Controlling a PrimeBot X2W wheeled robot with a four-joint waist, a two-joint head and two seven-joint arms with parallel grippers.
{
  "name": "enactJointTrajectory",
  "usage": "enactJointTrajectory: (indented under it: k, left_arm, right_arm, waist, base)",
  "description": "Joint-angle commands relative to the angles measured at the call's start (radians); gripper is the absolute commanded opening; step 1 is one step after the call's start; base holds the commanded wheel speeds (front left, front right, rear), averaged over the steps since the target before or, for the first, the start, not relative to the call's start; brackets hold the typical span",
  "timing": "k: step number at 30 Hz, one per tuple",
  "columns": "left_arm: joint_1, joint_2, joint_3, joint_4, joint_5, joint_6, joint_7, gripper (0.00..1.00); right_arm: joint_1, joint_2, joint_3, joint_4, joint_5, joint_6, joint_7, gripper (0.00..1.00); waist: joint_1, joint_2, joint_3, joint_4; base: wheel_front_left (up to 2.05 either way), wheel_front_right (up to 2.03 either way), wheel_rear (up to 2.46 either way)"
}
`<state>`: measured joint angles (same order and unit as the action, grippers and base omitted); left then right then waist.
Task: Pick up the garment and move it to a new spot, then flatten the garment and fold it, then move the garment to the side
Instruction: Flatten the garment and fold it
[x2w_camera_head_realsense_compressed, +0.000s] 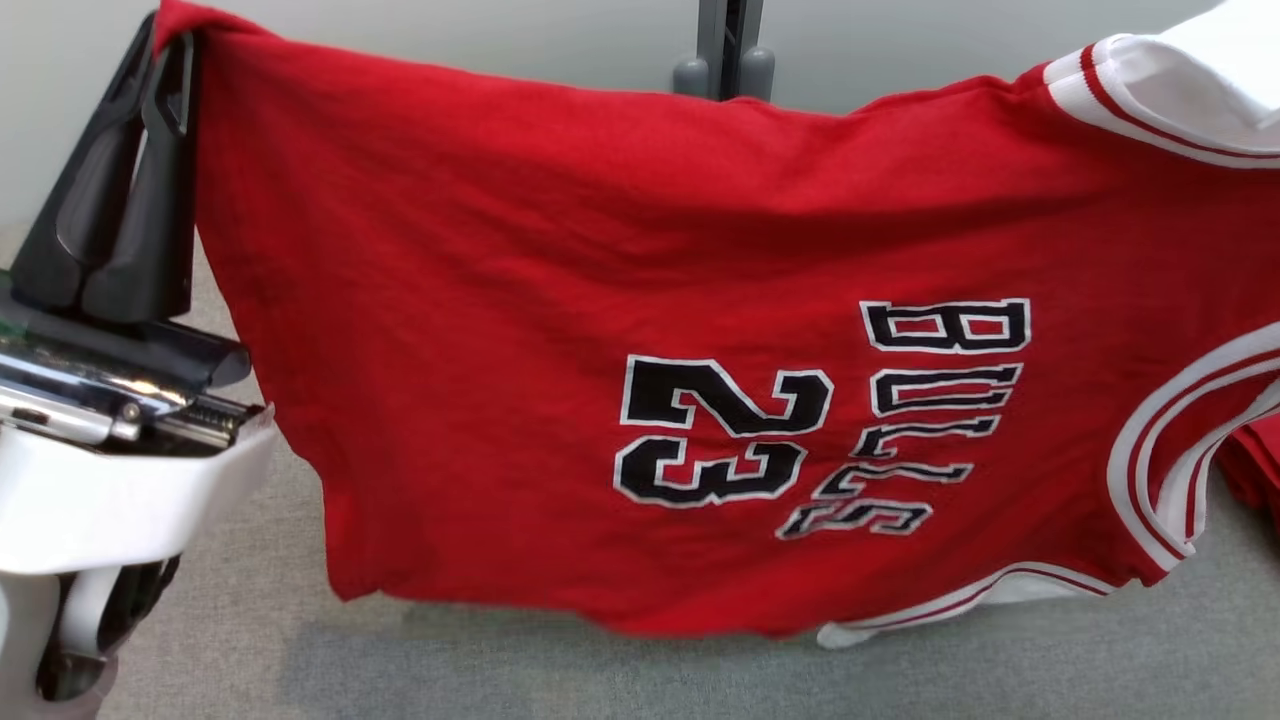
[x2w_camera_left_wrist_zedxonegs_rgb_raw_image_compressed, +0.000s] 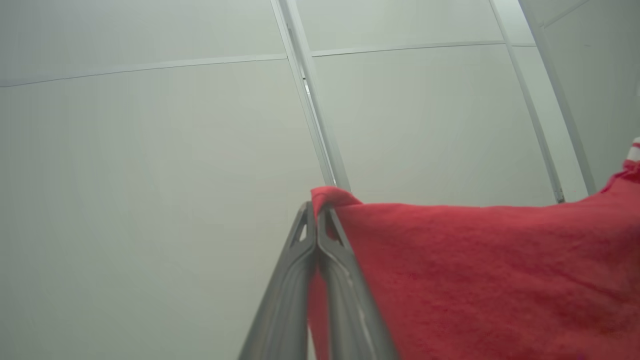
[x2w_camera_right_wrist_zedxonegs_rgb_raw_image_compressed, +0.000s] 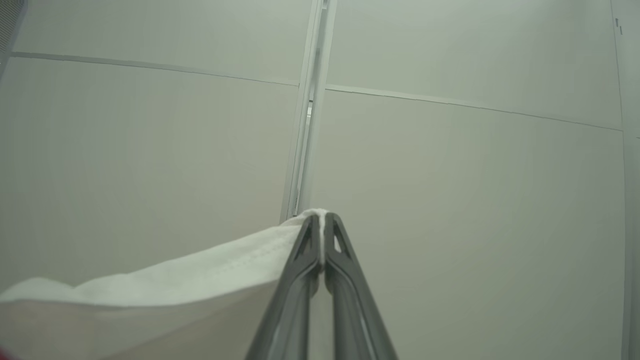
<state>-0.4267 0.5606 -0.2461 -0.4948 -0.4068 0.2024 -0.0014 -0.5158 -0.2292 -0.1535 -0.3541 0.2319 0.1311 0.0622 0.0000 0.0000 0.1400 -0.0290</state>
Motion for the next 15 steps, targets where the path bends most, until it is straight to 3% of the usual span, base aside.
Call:
enactJointTrajectory:
  k: [1,9,10,15]
  left_arm:
    - [-0.022,0.000,0.005,0.001,-0.008,-0.005,0.000,0.00]
    - [-0.203,-0.034,0.000,0.131,-0.067,-0.071,-0.026,0.00]
    - [-0.292,-0.052,-0.009,0.203,-0.075,-0.100,-0.042,0.00]
    - [-0.533,-0.092,-0.035,0.435,-0.063,-0.169,-0.093,0.00]
  right_arm:
    - [-0.016,-0.002,-0.001,0.005,0.008,-0.001,0.006,0.00]
    - [-0.182,-0.048,0.061,0.141,0.075,-0.001,-0.005,0.00]
    - [-0.267,-0.067,0.090,0.214,0.093,-0.001,-0.022,0.00]
    - [-0.518,-0.097,0.176,0.433,0.131,-0.001,-0.106,0.00]
  waist:
    - [0.0000,0.0000,0.011,-0.001]
    - [0.0000,0.0000,0.103,-0.001]
    - [0.0000,0.0000,0.134,0.002]
    - [0.0000,0.0000,0.199,0.008]
  base:
    - [0.00,0.00,0.00]
    - [0.00,0.00,0.00]
    - [0.00,0.00,0.00]
    - [0.00,0.00,0.00]
